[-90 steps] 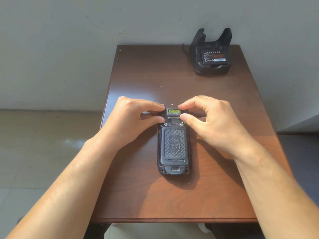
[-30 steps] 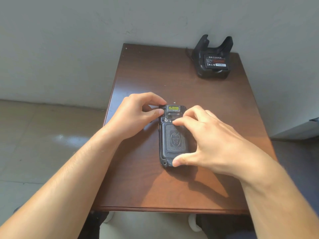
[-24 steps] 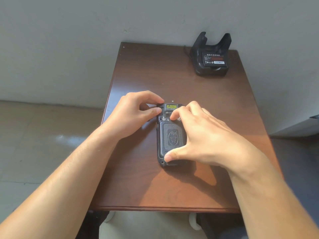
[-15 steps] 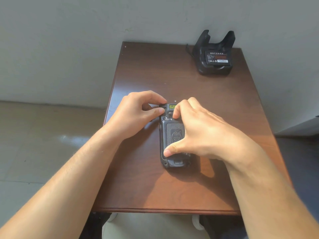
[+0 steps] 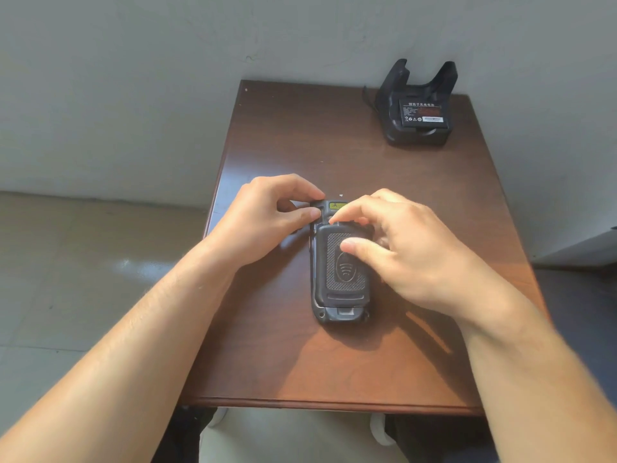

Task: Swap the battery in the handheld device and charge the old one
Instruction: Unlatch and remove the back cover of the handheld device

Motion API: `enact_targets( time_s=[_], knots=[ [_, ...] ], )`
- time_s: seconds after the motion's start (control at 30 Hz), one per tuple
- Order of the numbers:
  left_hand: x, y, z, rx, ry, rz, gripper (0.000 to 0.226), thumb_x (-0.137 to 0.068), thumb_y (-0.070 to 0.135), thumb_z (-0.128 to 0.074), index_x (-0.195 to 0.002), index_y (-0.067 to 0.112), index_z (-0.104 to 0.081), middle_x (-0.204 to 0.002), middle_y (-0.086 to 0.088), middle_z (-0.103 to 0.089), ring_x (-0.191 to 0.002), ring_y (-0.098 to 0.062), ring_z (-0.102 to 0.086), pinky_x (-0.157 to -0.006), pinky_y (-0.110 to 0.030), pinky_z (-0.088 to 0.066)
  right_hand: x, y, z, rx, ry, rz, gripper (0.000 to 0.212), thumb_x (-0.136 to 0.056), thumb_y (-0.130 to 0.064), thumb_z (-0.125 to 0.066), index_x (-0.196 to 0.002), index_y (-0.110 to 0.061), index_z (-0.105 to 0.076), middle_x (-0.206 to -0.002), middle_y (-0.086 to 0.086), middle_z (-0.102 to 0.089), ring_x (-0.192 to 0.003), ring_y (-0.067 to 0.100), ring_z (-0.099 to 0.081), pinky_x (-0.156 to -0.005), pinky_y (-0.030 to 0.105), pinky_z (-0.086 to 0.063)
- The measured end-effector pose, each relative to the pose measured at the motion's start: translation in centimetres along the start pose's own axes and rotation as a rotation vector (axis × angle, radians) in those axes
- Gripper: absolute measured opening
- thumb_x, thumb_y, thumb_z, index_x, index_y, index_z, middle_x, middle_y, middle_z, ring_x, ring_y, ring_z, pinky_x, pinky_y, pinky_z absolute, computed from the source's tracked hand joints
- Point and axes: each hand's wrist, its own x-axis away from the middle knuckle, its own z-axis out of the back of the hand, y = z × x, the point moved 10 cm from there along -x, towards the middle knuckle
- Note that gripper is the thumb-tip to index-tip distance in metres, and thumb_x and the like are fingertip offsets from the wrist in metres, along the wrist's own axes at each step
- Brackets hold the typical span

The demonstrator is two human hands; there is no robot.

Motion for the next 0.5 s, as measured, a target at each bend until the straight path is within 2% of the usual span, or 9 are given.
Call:
enact_targets(
  time_s=[0.03, 0.1, 0.2, 0.27, 0.4, 0.5],
  knots=[
    [0.0, 0.0, 0.0, -0.001, -0.004, 0.005, 0.017, -0.089, 0.018, -0.076, -0.104, 0.025, -0.076, -0.077, 0.028, -0.07, -0.057, 0.003, -0.057, -0.061, -0.008, -0.042, 0.0, 0.1, 0.3, -0.069, 0.017, 0.018, 0.021, -0.091, -0.026, -0.07, -0.111, -0.031, -0.071, -0.098, -0.014, -0.06, -0.083, -0.009, -0.061, -0.081, 0.015, -0.045],
    [0.0, 0.0, 0.1, 0.004, -0.013, 0.012, 0.017, -0.089, 0.017, -0.076, -0.104, 0.024, -0.076, -0.073, 0.031, -0.069, -0.056, 0.003, -0.056, -0.061, -0.008, -0.041, 0.2, 0.1, 0.9, -0.24, 0.028, 0.044, 0.018, -0.094, -0.019, -0.067, -0.109, -0.026, -0.073, -0.1, -0.011, -0.072, -0.094, 0.001, -0.07, -0.088, 0.026, -0.053],
    [-0.2, 0.1, 0.1, 0.016, -0.025, 0.015, 0.016, -0.09, 0.013, -0.075, -0.104, 0.019, -0.075, -0.064, 0.033, -0.065, -0.052, 0.005, -0.054, -0.057, -0.005, -0.038, 1.0, 0.8, 3.2, -0.463, 0.053, 0.034, 0.022, -0.095, -0.002, -0.065, -0.107, -0.018, -0.075, -0.098, -0.009, -0.079, -0.094, 0.001, -0.072, -0.086, 0.015, -0.052],
    [-0.2, 0.1, 0.1, 0.027, -0.023, 0.021, 0.015, -0.09, 0.012, -0.075, -0.104, 0.018, -0.075, -0.064, 0.032, -0.066, -0.051, 0.005, -0.053, -0.056, -0.005, -0.039, 1.5, 2.6, 4.8, -0.432, 0.075, 0.002, 0.024, -0.093, -0.004, -0.066, -0.107, -0.02, -0.076, -0.102, -0.007, -0.079, -0.097, 0.005, -0.073, -0.089, 0.018, -0.054],
    [-0.2, 0.2, 0.0, 0.043, -0.021, 0.024, 0.015, -0.089, 0.014, -0.075, -0.103, 0.02, -0.076, -0.074, 0.024, -0.071, -0.055, 0.003, -0.055, -0.06, -0.008, -0.042, 2.9, 7.3, 4.5, -0.351, -0.008, -0.128, 0.022, -0.09, -0.006, -0.07, -0.101, -0.024, -0.077, -0.099, -0.001, -0.08, -0.095, 0.019, -0.076, -0.088, 0.035, -0.06],
    [-0.2, 0.4, 0.0, 0.014, -0.024, 0.019, 0.016, -0.09, 0.014, -0.074, -0.104, 0.02, -0.076, -0.068, 0.03, -0.068, -0.054, 0.002, -0.054, -0.058, -0.006, -0.04, 3.3, 9.2, 3.7, -0.312, -0.039, -0.176, 0.018, -0.09, -0.01, -0.072, -0.1, -0.024, -0.077, -0.098, -0.002, -0.08, -0.095, 0.017, -0.076, -0.093, 0.041, -0.059]
  ],
)
